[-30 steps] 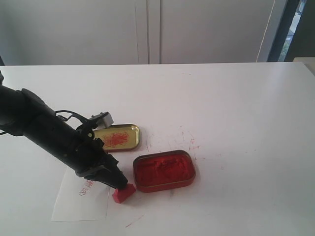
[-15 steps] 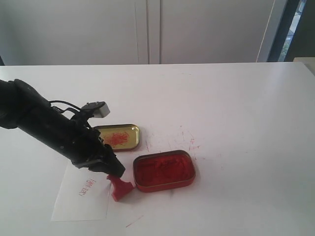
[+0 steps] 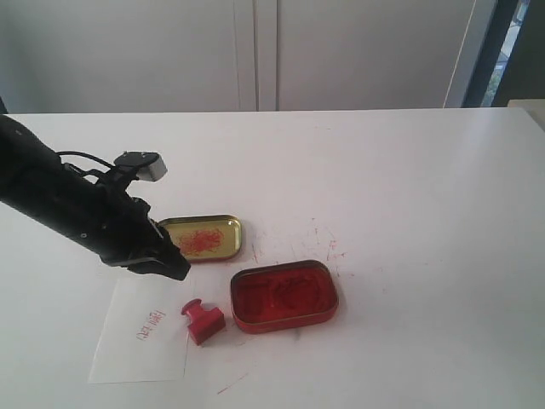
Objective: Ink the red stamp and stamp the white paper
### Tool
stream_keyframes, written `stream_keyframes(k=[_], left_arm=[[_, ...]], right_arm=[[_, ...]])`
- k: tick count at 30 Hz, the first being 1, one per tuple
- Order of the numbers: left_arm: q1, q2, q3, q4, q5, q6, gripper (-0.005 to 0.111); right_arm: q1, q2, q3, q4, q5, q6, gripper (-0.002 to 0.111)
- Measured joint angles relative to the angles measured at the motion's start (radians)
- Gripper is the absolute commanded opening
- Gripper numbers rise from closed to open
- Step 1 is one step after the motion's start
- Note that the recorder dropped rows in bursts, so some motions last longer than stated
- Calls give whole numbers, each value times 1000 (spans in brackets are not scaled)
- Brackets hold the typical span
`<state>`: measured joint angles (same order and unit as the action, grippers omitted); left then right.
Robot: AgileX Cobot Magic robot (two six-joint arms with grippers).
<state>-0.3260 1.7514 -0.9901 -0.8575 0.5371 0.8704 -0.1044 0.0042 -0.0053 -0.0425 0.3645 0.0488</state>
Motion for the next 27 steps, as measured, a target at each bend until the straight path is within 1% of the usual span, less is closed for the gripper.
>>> stream_keyframes(k=[1,2,5,10,17,20,22,27], left_arm=[[0,0,0,0,0,-2,6],[0,0,0,3,0,-11,1],[0,0,0,3,-5,-90,0],[0,-2,0,5,-11,-125,0],[0,-79,0,104,-10,-276,0],[0,-125,0,198,-1,-378,0],[0,-175,0,361,24,-530,0],[0,-226,0,552,73,-732,0]], right_arm=[[0,0,0,0,0,0,0],[0,0,0,0,0,0,0],[0,0,0,0,0,0,0],[0,0,0,0,0,0,0],[0,0,0,0,0,0,0],[0,0,0,0,0,0,0],[0,0,0,0,0,0,0],[0,0,0,0,0,0,0]])
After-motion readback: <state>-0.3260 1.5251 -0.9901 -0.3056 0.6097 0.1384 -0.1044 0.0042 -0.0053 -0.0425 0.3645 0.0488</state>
